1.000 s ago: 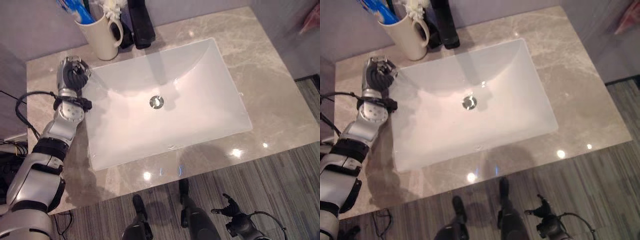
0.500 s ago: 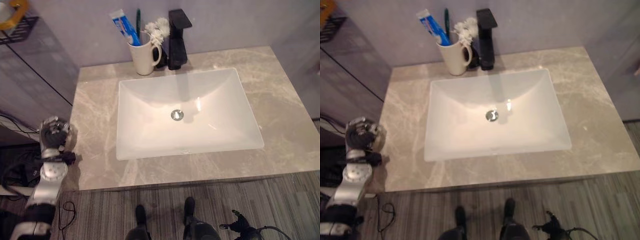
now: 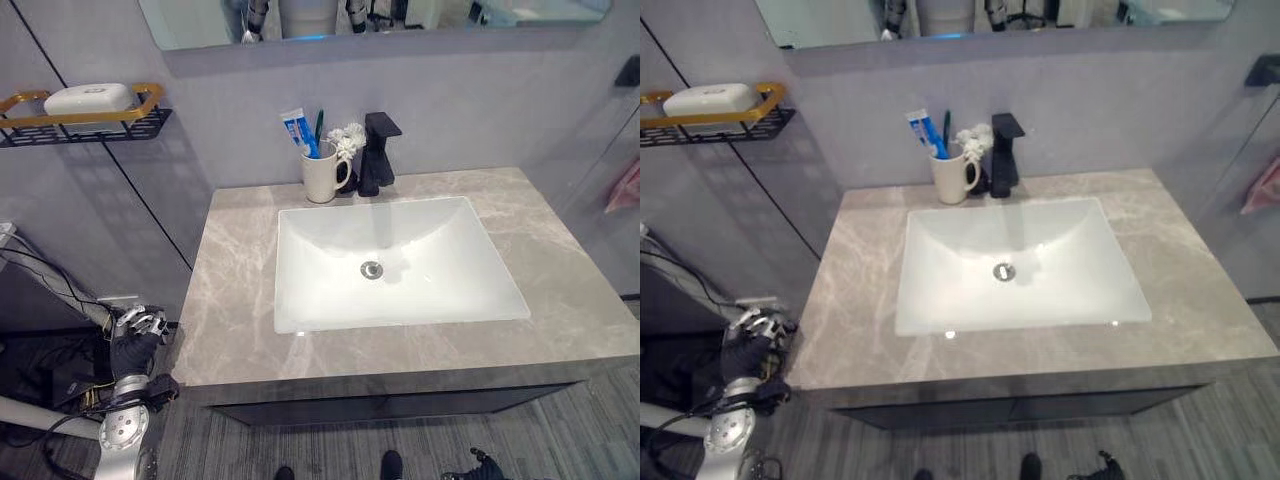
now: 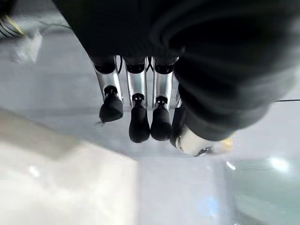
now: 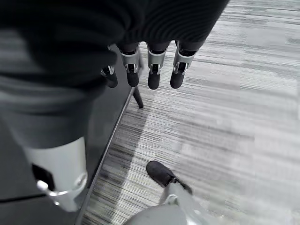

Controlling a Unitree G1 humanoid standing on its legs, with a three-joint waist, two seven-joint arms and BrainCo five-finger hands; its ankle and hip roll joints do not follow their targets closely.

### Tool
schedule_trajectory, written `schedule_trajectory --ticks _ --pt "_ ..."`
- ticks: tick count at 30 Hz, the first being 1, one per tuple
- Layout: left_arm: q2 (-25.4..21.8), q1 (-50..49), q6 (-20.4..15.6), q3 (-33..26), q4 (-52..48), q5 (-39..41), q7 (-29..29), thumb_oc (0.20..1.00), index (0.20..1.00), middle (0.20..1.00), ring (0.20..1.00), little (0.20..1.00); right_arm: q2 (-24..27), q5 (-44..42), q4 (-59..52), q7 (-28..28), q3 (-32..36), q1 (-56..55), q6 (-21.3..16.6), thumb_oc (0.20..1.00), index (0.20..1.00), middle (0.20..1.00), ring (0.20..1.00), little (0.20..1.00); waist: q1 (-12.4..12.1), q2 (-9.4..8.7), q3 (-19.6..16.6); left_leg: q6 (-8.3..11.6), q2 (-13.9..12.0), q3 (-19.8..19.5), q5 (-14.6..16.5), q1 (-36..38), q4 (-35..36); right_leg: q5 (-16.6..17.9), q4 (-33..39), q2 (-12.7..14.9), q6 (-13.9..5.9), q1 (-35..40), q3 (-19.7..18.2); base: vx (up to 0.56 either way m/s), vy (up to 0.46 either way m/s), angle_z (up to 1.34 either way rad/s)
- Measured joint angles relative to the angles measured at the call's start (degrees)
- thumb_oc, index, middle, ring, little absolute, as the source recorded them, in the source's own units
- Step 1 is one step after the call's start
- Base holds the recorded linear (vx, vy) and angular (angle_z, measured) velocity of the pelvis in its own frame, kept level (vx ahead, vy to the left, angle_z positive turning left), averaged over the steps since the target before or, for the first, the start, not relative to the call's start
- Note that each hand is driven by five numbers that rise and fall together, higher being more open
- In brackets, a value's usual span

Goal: Put brush and paste in cup on sink, flatten towel.

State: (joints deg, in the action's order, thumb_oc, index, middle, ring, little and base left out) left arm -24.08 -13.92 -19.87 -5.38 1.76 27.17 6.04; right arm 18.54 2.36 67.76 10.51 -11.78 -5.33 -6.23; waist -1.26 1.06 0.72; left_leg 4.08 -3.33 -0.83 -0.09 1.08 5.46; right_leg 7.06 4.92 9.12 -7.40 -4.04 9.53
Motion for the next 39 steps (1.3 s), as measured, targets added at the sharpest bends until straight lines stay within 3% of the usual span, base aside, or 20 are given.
schedule_trajectory --ticks 7,11,12,13,14,16,18,20,22,23,24,25,26,27,28,30,34,36,37,39 --pt "-6.1 2.7 -0.5 12.0 -3.5 1.0 -5.1 0.2 0.2 0.2 0.2 0.2 -1.1 -3.4 -7.2 -1.1 -0.2 -1.6 -1.1 1.0 1.0 1.0 1.0 1.0 2.4 -2.08 0.8 -1.05 2.0 5.2 0.2 0.7 -0.3 2.7 -0.7 0.8 -1.38 -3.1 -6.5 -0.19 0.093 -0.39" --pt "-9.7 11.2 -0.5 20.6 -3.2 -4.8 -5.6 0.2 0.2 0.2 0.2 0.2 -2.1 -3.8 -8.8 -1.9 -1.5 0.8 -2.2 1.0 1.0 1.0 1.0 1.0 3.9 -5.5 3.0 -1.82 2.8 10.4 1.1 0.1 -0.4 7.6 -0.8 0.2 -2.38 -7.3 -8.4 -0.17 -0.046 -0.84" --pt "-9.9 13.6 -0.4 22.5 -2.9 -5.9 -5.6 0.2 0.2 0.2 0.2 0.2 -2.2 -3.7 -8.7 -1.9 -2.3 1.6 -2.1 1.0 1.0 1.0 1.0 1.0 4.0 -6.07 3.5 -1.9 2.4 12.8 1.0 0.0 -0.3 10.2 -0.4 -0.3 -4.93 -9.0 -6.8 -0.16 -0.048 -1.1" --pt "-10.0 15.8 -0.4 24.3 -2.7 -7.0 -5.2 0.2 0.2 0.2 0.2 0.2 -2.4 -3.7 -8.8 -1.8 -2.5 1.8 -2.2 1.0 1.0 1.0 1.0 1.0 4.5 -6.58 3.9 -2.94 2.2 14.4 1.1 -0.5 -1.3 12.2 0.0 -0.4 -4.88 -10.0 -5.6 -0.15 -0.064 -0.89" --pt "-9.3 17.3 -0.3 26.0 -2.4 -7.8 -5.2 0.2 0.2 0.2 0.2 0.2 -2.8 -3.6 -8.6 -1.8 -2.7 1.5 -2.1 1.0 1.0 1.0 1.0 1.0 5.5 -6.54 4.2 -3.08 2.2 15.7 1.1 -0.1 -1.3 8.6 0.2 -0.5 -7.73 -10.0 -2.9 -0.13 -0.079 -0.72" --pt "-6.9 18.8 -0.3 28.9 -2.4 -8.2 -4.9 0.2 0.2 0.2 0.2 0.2 -2.6 -3.4 -8.2 -1.8 -2.6 0.2 -1.8 1.0 1.0 1.0 1.0 1.0 5.1 -4.35 4.7 -2.64 -0.9 19.3 0.8 1.4 -0.8 0.6 -8.8 -1.9 0.34 -11.6 2.4 -0.12 -0.09 -0.73" --pt "-5.9 19.4 -0.3 30.8 -2.0 -8.9 -4.5 0.2 0.2 0.2 0.2 0.2 -2.4 -3.4 -8.4 -1.5 -2.3 -1.1 -1.8 1.0 1.0 1.0 1.0 1.0 5.1 -2.51 4.7 -1.61 -3.5 22.0 0.7 2.9 -0.8 -2.7 -16.4 -0.7 1.13 -11.0 7.1 -0.09 -0.078 -0.71" --pt "-6.2 19.7 -0.3 30.8 -0.5 -9.6 -4.0 0.2 0.2 0.2 0.2 0.2 -2.5 -3.4 -9.7 -0.6 -2.3 -2.1 -1.7 1.0 1.0 1.0 1.0 1.0 5.1 -4.06 3.8 -0.2 -3.2 24.8 2.5 3.8 -3.4 -3.2 -13.2 -0.4 4.39 -7.9 9.5 -0.03 -0.054 -1.11" --pt "-6.0 20.2 0.2 30.5 1.3 -9.6 -3.3 0.2 0.2 0.2 0.2 0.2 -1.5 -3.4 -12.5 0.4 -2.2 0.6 -2.3 1.0 1.0 1.0 1.0 1.0 4.7 -2.16 4.0 -3.26 -1.1 24.4 4.3 2.8 -2.2 5.3 -5.7 -4.0 2.12 -8.2 7.0 -0.12 -0.15 -1.9" --pt "-5.7 21.4 0.2 30.0 1.5 -9.7 -3.3 0.2 0.2 0.2 0.2 0.2 -1.1 -3.4 -12.2 0.8 -1.8 3.9 -2.4 1.0 1.0 1.0 1.0 1.0 4.1 -0.08 5.1 -3.06 -1.7 26.2 2.8 4.0 0.1 4.3 -4.0 -4.8 -2.01 -7.9 11.0 -0.12 -0.218 -1.77" --pt "-4.2 22.8 0.7 30.2 2.8 -9.7 -3.3 0.2 0.2 0.2 0.2 0.2 -1.1 -3.5 -12.3 0.7 -1.7 4.0 -2.3 1.0 1.0 1.0 1.0 1.0 4.5 0.04 5.0 -2.71 -2.2 28.9 2.3 4.4 -0.1 -1.5 -9.6 -2.1 0.56 -7.8 16.0 -0.1 -0.281 -1.69" --pt "-2.3 23.1 0.8 29.8 2.6 -9.7 -3.1 0.2 0.2 0.2 0.2 0.2 -1.1 -3.4 -12.2 0.6 -1.8 3.6 -2.1 1.0 1.0 1.0 1.0 1.0 4.0 0.08 5.0 -2.67 -2.8 31.5 2.4 5.6 -0.3 -4.9 -14.5 0.2 0.34 -7.7 20.2 -0.04 -0.305 -1.19" --pt "-1.7 22.1 0.5 29.5 2.6 -9.7 -2.9 0.2 0.2 0.2 0.2 0.2 -1.4 -3.4 -12.3 0.6 -1.8 2.5 -2.1 1.0 1.0 1.0 1.0 1.0 3.7 -0.7 4.7 -2.68 -3.0 34.0 2.4 7.2 -1.1 -6.5 -17.1 2.1 0.86 -7.1 21.6 0.02 -0.408 -1.38" --pt "-2.4 20.7 0.6 29.0 2.8 -9.7 -2.8 0.2 0.2 0.2 0.2 0.2 -2.0 -3.4 -13.3 0.6 -1.8 1.3 -2.2 1.0 1.0 1.0 1.0 1.0 3.7 -2.27 3.9 -2.7 -2.7 35.2 2.4 8.2 -2.2 -7.2 -16.9 2.6 2.35 -6.0 19.4 0.06 -0.407 -1.24" --pt "-2.5 19.9 0.6 28.8 4.0 -9.7 -2.7 0.2 0.2 0.2 0.2 0.2 -2.0 -3.5 -13.4 0.7 -1.7 0.7 -2.4 1.0 1.0 1.0 1.0 1.0 4.2 -2.42 3.5 -2.72 -3.8 35.9 2.4 8.9 -3.6 -7.3 -15.5 0.9 5.08 -5.1 18.3 0.06 -0.312 -1.01" --pt "-2.2 18.6 0.8 28.7 8.4 -9.8 -2.2 0.2 0.2 0.2 0.2 0.2 -1.7 -3.8 -13.2 0.7 -1.9 0.0 -2.3 1.0 1.0 1.0 1.0 1.0 4.7 -2.44 3.0 -2.15 -6.6 35.8 3.7 8.7 -8.2 -6.6 -11.8 -1.7 7.12 -3.3 14.3 0.06 -0.33 -1.03" --pt "-1.4 18.2 1.3 28.8 11.3 -10.3 -1.6 0.2 0.2 0.2 0.2 0.2 0.1 -3.8 -11.0 0.7 -1.8 -0.4 -2.3 1.0 1.0 1.0 1.0 1.0 5.4 -1.99 3.2 1.03 -8.0 28.8 2.7 3.6 -8.8 -5.6 -7.5 -5.9 8.86 -1.6 9.8 0.04 -0.312 -0.84" --pt "-1.7 17.5 1.3 28.0 14.9 -11.6 -0.7 0.2 0.2 0.2 0.2 0.2 -0.6 -3.7 -8.3 0.5 -2.5 1.0 -2.3 1.0 1.0 1.0 1.0 1.0 3.0 -5.38 3.5 -0.88 -5.5 12.9 3.7 0.2 -15.9 -6.1 -6.4 -6.3 10.0 -1.4 2.1 0.12 -0.197 -1.3" --pt "-1.8 17.1 1.4 28.1 17.1 -12.4 -0.5 0.2 0.2 0.2 0.2 0.2 -0.5 -3.7 -6.9 0.6 -2.8 1.9 -2.3 1.0 1.0 1.0 1.0 1.0 1.8 -6.33 3.4 0.09 -2.9 3.8 4.3 0.3 -14.6 -5.3 -5.4 -6.2 9.82 -1.3 -0.9 0.07 -0.091 -1.4" --pt "-0.8 17.0 1.8 28.2 21.2 -12.6 -0.2 0.2 0.2 0.2 0.2 0.2 0.4 -3.4 -6.8 0.6 -3.6 2.2 -2.3 1.0 1.0 1.0 1.0 1.0 2.1 -6.07 3.9 0.3 -2.2 1.2 4.2 -1.5 -13.5 -3.3 -2.7 -6.3 9.79 0.7 -1.5 0.07 -0.058 -0.65"
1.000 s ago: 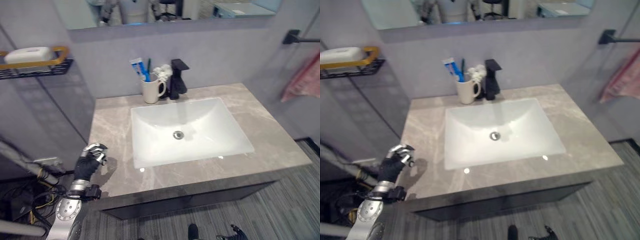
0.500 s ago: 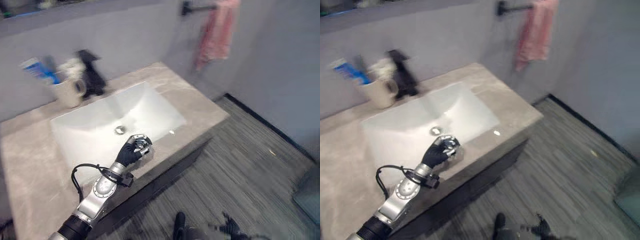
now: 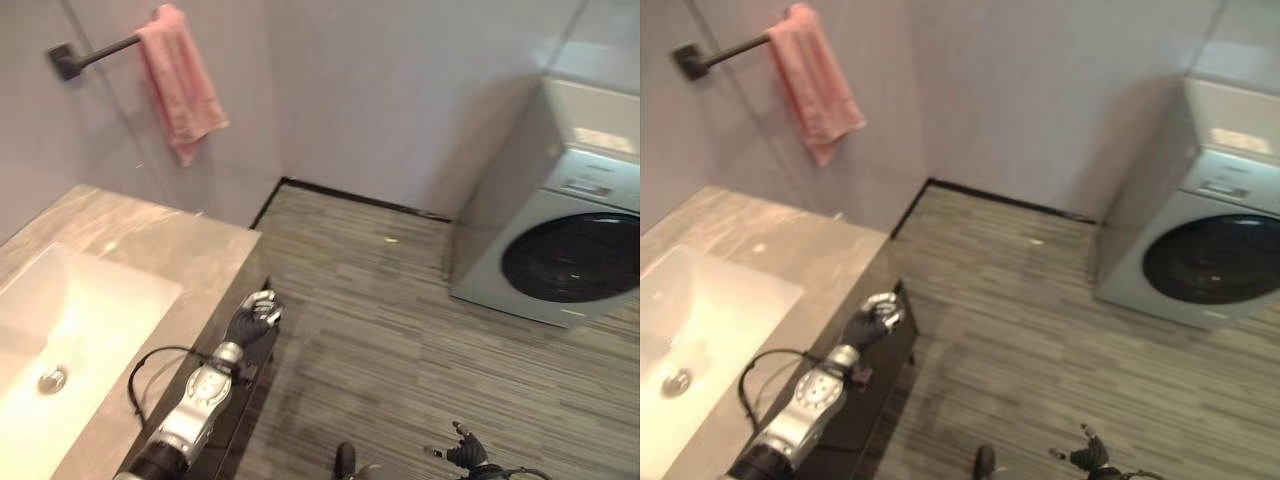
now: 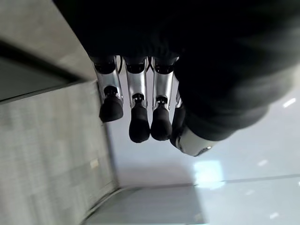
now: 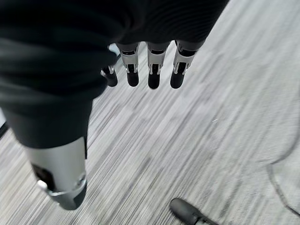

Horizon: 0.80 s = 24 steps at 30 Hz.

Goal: Put brush and paste in cup on sink, flatten towel.

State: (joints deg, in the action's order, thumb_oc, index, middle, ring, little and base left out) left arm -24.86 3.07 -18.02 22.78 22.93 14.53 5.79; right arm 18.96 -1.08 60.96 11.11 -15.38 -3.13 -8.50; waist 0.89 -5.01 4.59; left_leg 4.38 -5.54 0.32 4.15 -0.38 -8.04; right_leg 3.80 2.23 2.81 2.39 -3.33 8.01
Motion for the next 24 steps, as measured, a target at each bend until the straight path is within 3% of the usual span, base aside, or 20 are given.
schedule_trajectory --ticks 2,3,4,5,9,11,12,13,15,17,19,21,24 --pt "1.2 -0.1 0.4 0.1 1.9 -1.2 0.1 0.2 0.2 0.2 0.2 0.2 0.5 0.2 0.0 -0.1 -0.1 -1.3 0.0 1.0 1.0 1.0 1.0 1.0 0.6 1.66 0.6 0.7 0.3 0.8 -2.7 -3.0 0.6 0.3 2.1 -0.8 -0.8 2.6 0.9 0.11 -0.029 0.0" --pt "2.6 -0.2 0.2 -0.1 4.1 -1.2 0.1 0.793 0.793 0.793 0.793 0.793 0.9 0.2 0.0 -0.1 0.1 -1.8 0.0 1.0 1.0 1.0 1.0 1.0 0.4 3.32 1.0 0.31 0.5 1.8 -5.8 -4.1 2.2 -0.1 2.6 -1.3 -1.36 3.4 1.2 0.07 0.007 0.04" --pt "3.3 -0.5 0.6 0.0 5.5 -1.1 0.1 0.793 0.793 0.793 0.793 0.793 1.0 0.1 0.0 -0.1 0.0 -1.9 0.0 1.0 1.0 1.0 1.0 1.0 0.4 3.89 1.1 0.12 0.7 3.0 -5.6 -4.2 2.8 -0.5 2.4 -1.3 -1.74 3.4 1.0 0.1 0.007 -0.17" --pt "4.5 -0.9 1.3 0.0 8.8 -1.0 0.0 1.0 1.0 1.0 1.0 1.0 1.0 -0.3 -0.4 -0.1 0.1 -1.8 0.0 1.0 1.0 1.0 1.0 1.0 0.1 4.68 0.6 -0.67 0.9 3.3 -4.7 -2.9 4.6 -1.0 1.3 -1.1 -2.32 2.7 0.1 0.05 0.013 -0.34" --pt "9.1 -3.6 4.4 0.1 14.6 -0.9 -0.1 1.0 1.0 1.0 1.0 1.0 -0.6 -0.7 -2.9 -0.2 0.9 -0.2 -0.3 1.0 1.0 1.0 1.0 1.0 0.9 5.42 0.9 -2.55 3.3 5.7 -4.1 0.8 7.9 -1.5 -1.0 1.2 -5.89 3.1 -1.5 0.1 0.086 -0.27" --pt "10.3 -3.3 3.9 -0.8 18.6 -0.8 0.0 1.0 1.0 1.0 1.0 1.0 -1.5 -2.6 -1.0 -0.1 3.1 1.0 -0.4 1.0 1.0 1.0 1.0 1.0 0.7 5.44 0.8 -3.02 3.8 6.5 -3.9 2.6 9.5 -1.9 -1.2 1.4 -6.2 3.6 -2.4 0.13 0.142 -0.23" --pt "13.5 -1.8 4.7 -3.3 26.9 -0.4 0.4 1.0 1.0 1.0 1.0 1.0 -2.6 -4.3 2.8 0.1 7.1 2.9 0.0 1.0 1.0 1.0 1.0 1.0 0.7 6.23 0.2 -4.03 3.5 7.1 -4.6 4.9 12.1 -2.5 -2.1 1.1 -6.4 3.7 -3.5 0.08 0.127 -0.34" --pt "13.9 -2.1 6.7 -3.2 29.0 0.4 0.3 1.0 1.0 1.0 1.0 1.0 -2.2 -5.3 2.2 0.2 7.3 3.9 0.0 1.0 1.0 1.0 1.0 1.0 1.7 6.66 -0.1 -3.9 3.6 7.5 -4.5 5.3 12.2 -3.0 -2.7 1.2 -6.61 3.6 -3.6 0.08 0.16 -0.32" --pt "13.5 -2.8 7.3 -3.2 27.4 0.0 0.5 1.0 1.0 1.0 1.0 1.0 -1.8 -5.4 2.7 0.0 6.6 3.7 0.0 1.0 1.0 1.0 1.0 1.0 1.6 6.76 -0.1 -4.35 4.0 7.9 -4.3 5.3 12.4 -2.9 -4.8 1.3 -6.89 2.6 -3.9 0.03 0.117 -0.12" --pt "13.4 -3.2 7.3 -3.5 26.4 -1.2 0.7 1.0 1.0 1.0 1.0 1.0 -1.7 -5.4 2.5 -1.0 4.4 3.3 0.2 1.0 1.0 1.0 1.0 1.0 0.7 6.88 0.1 -4.65 3.2 8.3 -4.6 5.4 13.1 -3.5 -12.2 1.3 -7.99 -1.6 -1.5 0.05 0.064 -0.17" --pt "13.3 -3.0 7.5 -3.9 26.3 -2.2 0.8 1.0 1.0 1.0 1.0 1.0 -2.2 -5.4 2.4 -2.7 3.5 3.0 0.2 1.0 1.0 1.0 1.0 1.0 0.5 5.63 0.4 -4.43 3.4 8.3 -4.4 5.5 13.2 -5.4 -13.1 2.6 -9.8 -1.8 0.9 0.07 -0.015 -0.03" --pt "12.6 -3.0 7.9 -4.1 25.9 -2.4 0.8 1.0 1.0 1.0 1.0 1.0 -2.7 -6.0 1.0 -3.5 3.3 2.0 0.2 1.0 1.0 1.0 1.0 1.0 0.2 4.31 0.2 -4.31 3.8 8.0 -4.3 5.3 13.1 -6.7 -11.9 3.3 -8.97 -1.8 2.7 0.09 -0.093 0.06" --pt "11.9 -2.2 8.2 -3.9 26.6 -4.0 1.6 1.0 1.0 1.0 1.0 1.0 -2.9 -7.1 0.2 -3.8 2.4 0.4 0.2 1.0 1.0 1.0 1.0 1.0 0.0 3.96 0.1 -4.02 3.4 5.7 -4.6 3.5 11.5 -6.4 -10.1 2.7 -7.19 -1.0 4.6 0.01 -0.075 0.32"
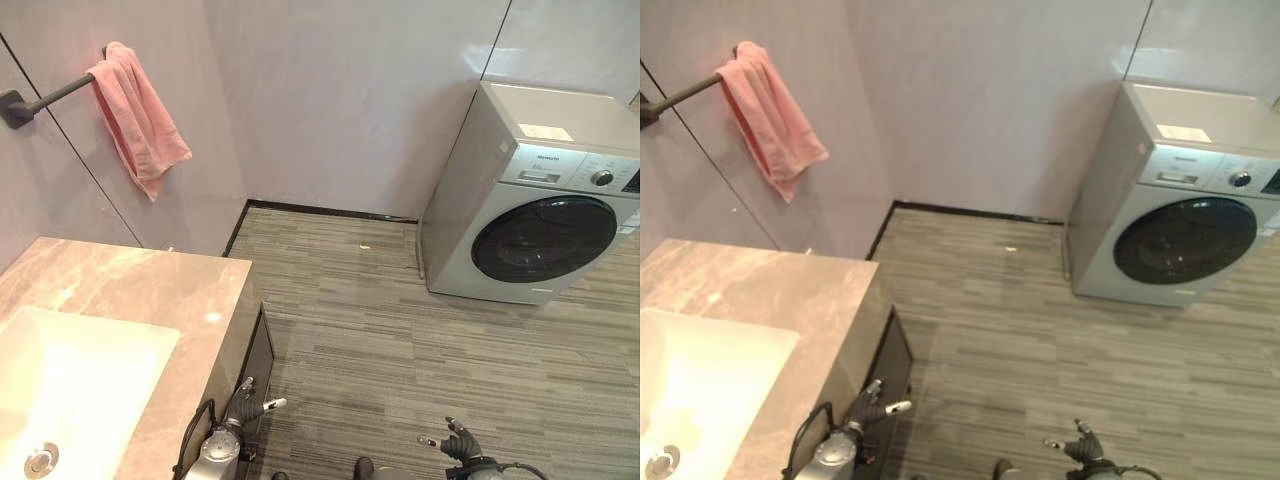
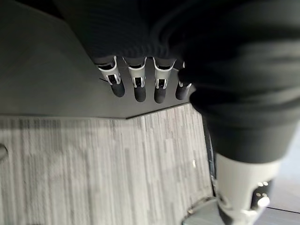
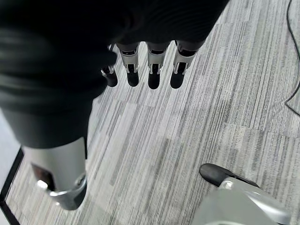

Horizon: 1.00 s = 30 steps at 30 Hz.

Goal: Put brush and paste in cup on sink, flatten towel.

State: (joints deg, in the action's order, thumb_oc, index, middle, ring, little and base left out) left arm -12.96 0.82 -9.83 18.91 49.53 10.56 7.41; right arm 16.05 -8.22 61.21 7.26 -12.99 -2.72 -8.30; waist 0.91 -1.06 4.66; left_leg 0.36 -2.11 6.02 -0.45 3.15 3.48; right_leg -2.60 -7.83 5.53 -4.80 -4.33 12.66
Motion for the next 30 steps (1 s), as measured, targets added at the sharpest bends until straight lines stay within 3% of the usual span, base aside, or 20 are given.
schedule_trajectory --ticks 4,7,10,15,19,20,21,22,24,28,30 --pt "0.0 0.6 0.1 0.0 0.9 0.2 0.2 1.0 1.0 1.0 1.0 1.0 0.1 -0.1 -1.0 -0.1 -1.9 0.9 0.0 1.0 1.0 1.0 1.0 1.0 -0.5 0.82 1.1 0.56 -0.6 -0.9 2.2 -3.6 -7.9 0.1 -0.8 -0.7 1.58 0.5 0.9 -0.02 -0.063 0.14" --pt "0.2 2.7 0.1 0.3 2.8 0.1 0.3 1.0 1.0 1.0 1.0 1.0 0.2 -0.6 -1.0 -0.1 -1.9 2.0 -0.1 1.0 1.0 1.0 1.0 1.0 -0.4 1.19 3.2 1.18 -0.7 -2.9 4.1 -5.5 -13.3 -2.4 -4.9 -0.1 2.58 0.2 2.6 -0.01 -0.044 0.3" --pt "0.3 3.1 0.1 0.4 4.1 -0.4 0.4 1.0 1.0 1.0 1.0 1.0 0.2 -0.8 0.8 0.0 -1.7 2.6 -0.1 1.0 1.0 1.0 1.0 1.0 -0.9 0.99 3.4 1.18 -0.7 -4.1 5.7 -6.3 -14.7 -4.6 -8.3 0.5 3.34 -1.2 3.3 0.05 0.006 0.18" --pt "0.0 1.7 0.1 0.4 5.4 -0.4 0.3 1.0 1.0 1.0 1.0 1.0 0.0 -2.3 0.9 -0.3 -1.2 1.5 0.0 1.0 1.0 1.0 1.0 1.0 -1.3 0.14 1.5 1.11 -0.4 -3.7 5.6 -6.1 -13.3 -4.6 -8.4 0.7 3.2 -2.1 2.4 0.08 0.073 -0.08" --pt "0.2 0.5 0.1 1.5 5.5 -0.4 -0.3 1.0 1.0 1.0 1.0 1.0 -0.2 -2.3 -0.3 -0.4 -1.2 1.4 -0.1 1.0 1.0 1.0 1.0 1.0 -0.9 -0.62 0.2 -1.32 1.3 -2.2 6.5 -6.1 -13.6 -3.9 -8.3 2.0 1.33 -3.3 0.7 0.07 0.199 -0.27" --pt "1.2 -0.6 0.1 2.1 4.3 -0.5 -0.3 1.0 1.0 1.0 1.0 1.0 0.3 -2.5 -1.9 -0.6 -1.0 1.5 0.0 1.0 1.0 1.0 1.0 1.0 -0.8 -0.19 0.8 -4.13 3.3 -1.1 5.8 -5.3 -12.0 -3.2 -13.7 3.7 -3.41 -5.8 -1.0 0.18 0.102 -0.56" --pt "2.6 -1.1 0.2 2.2 3.4 -0.6 0.2 1.0 1.0 1.0 1.0 1.0 0.5 -3.4 -2.1 -1.1 -0.9 2.0 -0.1 1.0 1.0 1.0 1.0 1.0 -0.3 0.89 2.3 -3.64 3.2 0.0 6.1 -4.2 -11.2 -0.4 -19.8 4.3 -4.19 -8.7 -1.4 0.19 0.096 -0.52" --pt "3.4 -1.4 0.2 2.2 3.2 -0.8 0.3 1.0 1.0 1.0 1.0 1.0 0.3 -3.5 -2.3 -1.2 -1.0 1.8 0.0 1.0 1.0 1.0 1.0 1.0 -0.2 1.26 2.6 -3.97 3.3 0.1 6.4 -3.5 -11.2 0.4 -22.8 5.0 -4.26 -10.2 -1.3 0.22 0.02 -0.28" --pt "4.8 -2.2 0.3 2.1 3.1 -2.0 0.4 1.0 1.0 1.0 1.0 1.0 -0.6 -4.3 -3.9 -2.3 -1.8 -0.1 0.2 1.0 1.0 1.0 1.0 1.0 0.1 1.53 2.8 -4.18 3.9 0.0 7.0 -3.0 -10.8 -1.2 -25.6 6.5 -3.93 -13.2 -0.8 0.19 -0.047 0.0" --pt "3.6 -3.2 0.3 -0.5 3.8 -2.1 0.5 1.0 1.0 1.0 1.0 1.0 -1.3 -4.3 -4.5 -2.7 -1.8 -0.1 0.2 1.0 1.0 1.0 1.0 1.0 -0.1 0.97 2.7 -4.45 3.2 0.1 7.0 -3.2 -10.1 -1.0 -16.9 7.6 -3.87 -14.3 3.4 0.24 -0.1 0.02" --pt "2.0 -3.8 0.4 -1.0 4.6 -2.1 0.5 1.0 1.0 1.0 1.0 1.0 -1.4 -2.8 -4.3 -2.6 -2.2 -0.5 0.3 1.0 1.0 1.0 1.0 1.0 -0.4 0.34 1.8 -2.77 2.3 0.8 7.9 -3.2 -10.2 -0.6 -12.9 7.7 -3.05 -12.9 6.8 0.35 -0.207 0.0"
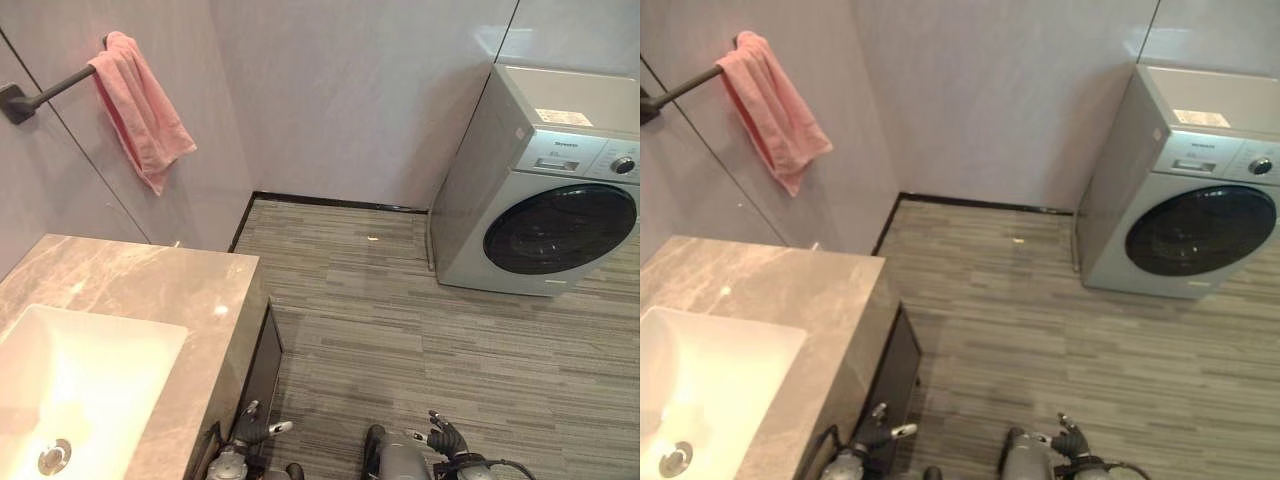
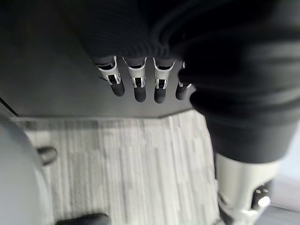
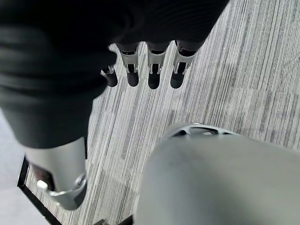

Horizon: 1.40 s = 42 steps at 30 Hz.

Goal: Put brush and paste in cup on sink, flatten towel.

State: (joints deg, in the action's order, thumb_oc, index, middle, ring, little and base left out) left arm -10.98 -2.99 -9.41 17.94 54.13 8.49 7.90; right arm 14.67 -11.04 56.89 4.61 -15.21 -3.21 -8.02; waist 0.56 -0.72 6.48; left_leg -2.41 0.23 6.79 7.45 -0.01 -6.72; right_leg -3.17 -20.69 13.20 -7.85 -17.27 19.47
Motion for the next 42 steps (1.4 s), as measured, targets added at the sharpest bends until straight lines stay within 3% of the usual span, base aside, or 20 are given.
schedule_trajectory --ticks 1,3,5,7,9,12,14,15,16,20,23,24,25,27,29,31,34,35,39,42 --pt "-1.5 -0.2 0.0 -0.2 0.5 0.0 0.0 1.0 1.0 1.0 1.0 1.0 -0.3 0.6 0.1 0.0 -0.1 -0.3 0.0 1.0 1.0 1.0 1.0 1.0 0.5 -1.14 -0.7 1.24 -0.1 -1.0 0.9 0.0 -0.7 1.4 3.1 -0.7 0.38 2.2 -0.4 0.28 -0.241 0.09" --pt "-2.5 -0.6 0.2 -1.5 0.9 0.5 0.6 1.0 1.0 1.0 1.0 1.0 0.3 0.5 0.0 -0.1 0.0 -1.8 0.1 1.0 1.0 1.0 1.0 1.0 0.5 0.98 -2.4 4.41 -4.4 -1.4 2.6 0.0 -3.6 1.1 6.3 -6.3 4.31 4.5 -1.3 0.18 -0.341 0.11" --pt "-3.4 0.6 0.2 -1.9 1.2 0.6 0.8 1.0 1.0 1.0 1.0 1.0 0.7 0.6 0.4 -0.1 -0.3 -1.7 0.1 1.0 1.0 1.0 1.0 1.0 0.0 0.6 -1.9 6.43 -6.2 -1.9 1.2 -5.4 -15.1 1.3 8.2 -8.5 7.85 6.6 0.2 0.08 -0.306 0.21" --pt "-4.5 4.1 0.0 -1.1 0.2 0.7 0.7 1.0 1.0 1.0 1.0 1.0 2.2 0.8 0.1 0.3 -2.2 -1.1 0.3 1.0 1.0 1.0 1.0 1.0 -1.7 -1.78 -0.3 8.64 -7.1 -4.8 -4.4 -14.0 -30.3 0.5 10.9 -9.2 10.63 9.2 1.2 0.2 -0.157 0.31" --pt "-4.7 4.8 0.0 -1.4 -1.2 0.7 0.7 1.0 1.0 1.0 1.0 1.0 2.5 0.9 -0.2 0.3 -2.5 0.2 0.4 1.0 1.0 1.0 1.0 1.0 -2.5 -3.7 1.0 8.6 -6.5 -3.1 -4.3 -16.3 -31.9 0.2 13.5 -10.0 10.91 12.1 1.7 0.28 -0.056 0.15" --pt "-4.7 4.7 -0.1 -1.5 -1.8 0.7 0.7 1.0 1.0 1.0 1.0 1.0 2.7 0.9 -0.8 0.3 -2.8 1.0 0.3 1.0 1.0 1.0 1.0 1.0 -3.5 -4.87 1.0 8.03 -4.2 -0.6 -4.5 -16.9 -17.7 0.7 19.9 -12.2 9.26 14.9 1.5 0.37 0.03 -0.04" --pt "-4.6 5.1 -0.1 -1.5 -1.8 0.6 0.8 1.0 1.0 1.0 1.0 1.0 2.8 0.8 -0.9 0.3 -2.7 2.2 0.2 1.0 1.0 1.0 1.0 1.0 -4.4 -4.45 1.6 7.31 -3.2 2.1 -7.5 -16.2 -4.3 -1.0 21.4 -13.1 5.8 15.7 3.0 0.41 0.055 -0.12" --pt "-4.4 5.2 -0.1 -1.4 -1.0 0.4 0.8 1.0 1.0 1.0 1.0 1.0 2.7 0.9 -0.1 0.3 -2.8 2.5 0.2 1.0 1.0 1.0 1.0 1.0 -4.9 -2.51 1.8 8.92 -4.4 2.6 -11.3 -15.6 7.6 -0.9 21.4 -15.6 6.55 16.3 3.9 0.42 0.055 -0.12" --pt "-4.6 5.0 -0.1 -1.4 -0.9 0.4 0.8 1.0 1.0 1.0 1.0 1.0 2.5 0.9 0.0 0.2 -3.0 2.1 0.3 1.0 1.0 1.0 1.0 1.0 -4.7 -1.41 2.4 8.77 -5.1 3.2 -13.4 -15.7 10.4 -0.8 22.3 -17.5 7.69 18.1 4.0 0.44 0.036 -0.17" --pt "-5.0 4.0 0.0 -2.1 -0.8 0.4 0.8 1.0 1.0 1.0 1.0 1.0 2.6 2.1 -0.3 0.0 -4.1 1.9 0.5 1.0 1.0 1.0 1.0 1.0 -4.8 -1.95 2.2 6.43 -3.0 6.2 -15.9 -15.8 6.7 -1.3 24.1 -18.4 9.03 22.4 1.5 0.47 0.092 -0.3" --pt "-4.9 4.6 0.0 -2.4 -0.3 0.4 0.7 1.0 1.0 1.0 1.0 1.0 2.4 3.0 0.3 -0.3 -4.0 2.6 0.5 1.0 1.0 1.0 1.0 1.0 -4.5 -3.03 1.7 1.96 0.8 6.6 -15.5 -14.1 5.0 -3.7 22.8 -17.3 6.24 23.7 -0.4 0.36 0.154 -0.39" --pt "-4.2 4.7 0.0 -2.5 0.1 0.2 0.7 1.0 1.0 1.0 1.0 1.0 2.7 3.3 0.0 -0.8 -4.1 2.0 0.5 1.0 1.0 1.0 1.0 1.0 -4.2 -2.03 1.4 -1.19 1.8 6.7 -15.7 -11.8 5.7 -4.3 18.3 -17.6 5.5 23.0 -1.2 0.41 0.297 -0.53" --pt "-3.6 4.9 0.0 -2.0 1.6 -0.1 0.7 1.0 1.0 1.0 1.0 1.0 3.4 3.7 0.0 -1.1 -4.0 2.0 0.5 1.0 1.0 1.0 1.0 1.0 -4.3 0.97 1.4 -4.3 -0.3 8.3 -13.7 -9.0 6.0 -7.2 5.8 -18.4 2.52 19.3 -1.7 0.28 0.218 -0.37" --pt "-5.3 5.5 0.0 -1.7 2.7 0.0 0.7 1.0 1.0 1.0 1.0 1.0 2.2 4.0 -2.0 -1.4 -4.8 1.3 0.5 1.0 1.0 1.0 1.0 1.0 -2.9 -0.59 1.2 -3.99 0.0 8.3 -10.7 -6.1 6.4 -8.6 -18.9 -12.9 1.51 9.5 -0.9 0.28 0.172 -0.03" --pt "-6.6 6.4 0.2 0.2 3.3 -0.1 0.6 1.0 1.0 1.0 1.0 1.0 1.9 4.0 -2.7 -1.3 -5.3 0.3 0.5 1.0 1.0 1.0 1.0 1.0 -1.3 -2.53 0.7 -4.28 2.7 6.3 -9.2 -3.7 6.1 -8.4 -29.8 -5.9 0.21 3.9 -3.6 0.34 0.015 0.5" --pt "-7.1 8.2 0.2 0.4 3.0 -0.1 0.8 1.0 1.0 1.0 1.0 1.0 1.6 3.9 -3.4 -1.4 -5.3 0.2 0.6 1.0 1.0 1.0 1.0 1.0 -1.1 -2.67 1.7 -4.35 3.2 3.8 -8.0 -1.5 6.1 -8.2 -27.0 -6.7 -0.54 1.6 -9.3 0.39 -0.045 0.61" --pt "-7.2 8.6 0.0 0.0 2.6 -0.7 0.8 1.0 1.0 1.0 1.0 1.0 1.9 4.0 -6.0 -1.8 -5.0 -0.1 0.3 1.0 1.0 1.0 1.0 1.0 -0.4 -1.1 2.6 -2.96 3.4 -0.3 -6.1 1.2 7.3 -6.9 -9.8 -4.3 0.62 0.5 -7.1 0.49 -0.166 0.7" --pt "-7.2 8.7 0.0 -0.2 2.8 -0.9 0.8 1.0 1.0 1.0 1.0 1.0 1.9 4.0 -6.1 -1.6 -4.9 0.3 0.0 1.0 1.0 1.0 1.0 1.0 0.0 -1.51 2.3 -3.21 3.4 -1.3 -6.5 1.1 6.8 -4.6 -0.3 -4.4 0.24 1.5 -8.2 0.32 -0.098 0.61" --pt "-7.2 7.7 0.0 -0.3 3.9 -2.9 0.8 1.0 1.0 1.0 1.0 1.0 1.9 4.1 -6.3 -1.2 -3.3 -0.1 -0.1 1.0 1.0 1.0 1.0 1.0 0.8 -2.34 2.4 -1.46 3.4 -5.3 -3.5 4.3 7.3 5.9 12.3 -3.9 -0.61 2.3 -11.7 0.4 -0.191 0.56" --pt "-7.1 6.8 -0.1 0.6 3.8 -4.1 0.8 1.0 1.0 1.0 1.0 1.0 2.3 4.1 -5.1 -1.1 -3.2 -2.2 0.0 1.0 1.0 1.0 1.0 1.0 0.7 -2.79 0.9 1.25 0.6 -7.3 -0.5 5.7 4.5 8.4 14.3 -7.0 3.45 6.5 -12.2 0.15 -0.128 0.47"
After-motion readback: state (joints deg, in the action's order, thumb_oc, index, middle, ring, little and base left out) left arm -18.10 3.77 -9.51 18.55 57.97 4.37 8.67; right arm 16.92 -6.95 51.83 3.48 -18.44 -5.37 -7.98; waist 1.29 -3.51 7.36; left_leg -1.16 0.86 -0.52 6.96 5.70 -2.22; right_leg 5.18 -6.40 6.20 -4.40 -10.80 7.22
